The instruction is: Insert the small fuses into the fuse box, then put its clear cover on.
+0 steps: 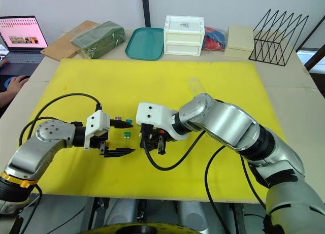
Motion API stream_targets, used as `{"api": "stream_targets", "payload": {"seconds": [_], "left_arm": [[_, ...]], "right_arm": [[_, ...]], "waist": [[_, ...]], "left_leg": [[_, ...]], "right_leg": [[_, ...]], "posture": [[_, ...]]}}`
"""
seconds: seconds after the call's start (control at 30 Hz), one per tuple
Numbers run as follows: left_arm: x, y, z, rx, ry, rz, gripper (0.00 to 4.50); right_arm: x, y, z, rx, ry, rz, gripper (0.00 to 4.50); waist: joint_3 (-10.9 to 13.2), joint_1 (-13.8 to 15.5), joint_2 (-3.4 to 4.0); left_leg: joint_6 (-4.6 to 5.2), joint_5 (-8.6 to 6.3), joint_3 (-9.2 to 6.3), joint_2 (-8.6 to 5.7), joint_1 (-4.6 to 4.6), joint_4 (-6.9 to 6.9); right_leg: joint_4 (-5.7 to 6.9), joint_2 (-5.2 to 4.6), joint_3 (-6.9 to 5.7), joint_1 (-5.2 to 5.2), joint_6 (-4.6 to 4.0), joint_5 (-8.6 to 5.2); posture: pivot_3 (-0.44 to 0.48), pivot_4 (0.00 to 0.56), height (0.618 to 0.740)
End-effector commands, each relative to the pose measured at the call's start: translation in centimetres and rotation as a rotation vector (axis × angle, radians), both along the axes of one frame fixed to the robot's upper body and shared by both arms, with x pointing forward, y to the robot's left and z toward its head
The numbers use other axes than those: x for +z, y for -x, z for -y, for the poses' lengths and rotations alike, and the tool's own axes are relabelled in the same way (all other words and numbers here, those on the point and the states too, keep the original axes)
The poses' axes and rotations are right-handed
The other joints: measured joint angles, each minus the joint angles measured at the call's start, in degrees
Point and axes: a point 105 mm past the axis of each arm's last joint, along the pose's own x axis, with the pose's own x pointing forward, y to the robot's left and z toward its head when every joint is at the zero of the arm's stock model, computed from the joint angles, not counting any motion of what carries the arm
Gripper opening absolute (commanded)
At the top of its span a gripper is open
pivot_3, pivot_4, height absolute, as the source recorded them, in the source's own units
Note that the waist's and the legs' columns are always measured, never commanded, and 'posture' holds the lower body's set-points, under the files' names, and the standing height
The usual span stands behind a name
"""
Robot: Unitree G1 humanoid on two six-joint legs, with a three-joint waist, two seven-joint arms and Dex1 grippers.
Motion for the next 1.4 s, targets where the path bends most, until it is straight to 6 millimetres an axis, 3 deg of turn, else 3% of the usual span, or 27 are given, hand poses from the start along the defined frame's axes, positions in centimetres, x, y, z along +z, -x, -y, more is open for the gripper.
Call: {"api": "stream_targets", "payload": {"seconds": [0.03,1.2,1.4], "left_arm": [[0.58,0.0,0.15,-0.01,0.002,0.03,4.5],[0.49,-0.07,0.03,-0.004,0.004,0.03,4.5],[0.47,-0.08,0.07,-0.006,0.004,0.032,4.5]], "right_arm": [[0.84,0.07,-0.26,0.011,-0.018,0.037,0.04],[0.09,0.11,-0.15,-0.002,0.005,0.026,0.04],[1.06,0.07,-0.58,-0.006,-0.032,0.012,0.04]], "waist": [[0.0,0.0,0.0],[0.0,0.0,0.0],[0.0,-0.03,0.0]], "left_leg": [[0.0,0.0,0.0,0.0,0.0,0.0],[0.0,0.0,-0.01,0.0,-0.01,0.0],[0.0,0.0,-0.01,0.0,-0.01,0.0]], "right_leg": [[0.0,0.0,0.0,0.0,0.0,0.0],[-0.01,0.0,0.0,-0.01,0.0,0.0],[-0.01,0.0,0.0,-0.01,0.0,0.0]], "posture": [[0.0,0.15,0.74],[0.0,0.15,0.74],[0.0,0.15,0.74]]}}
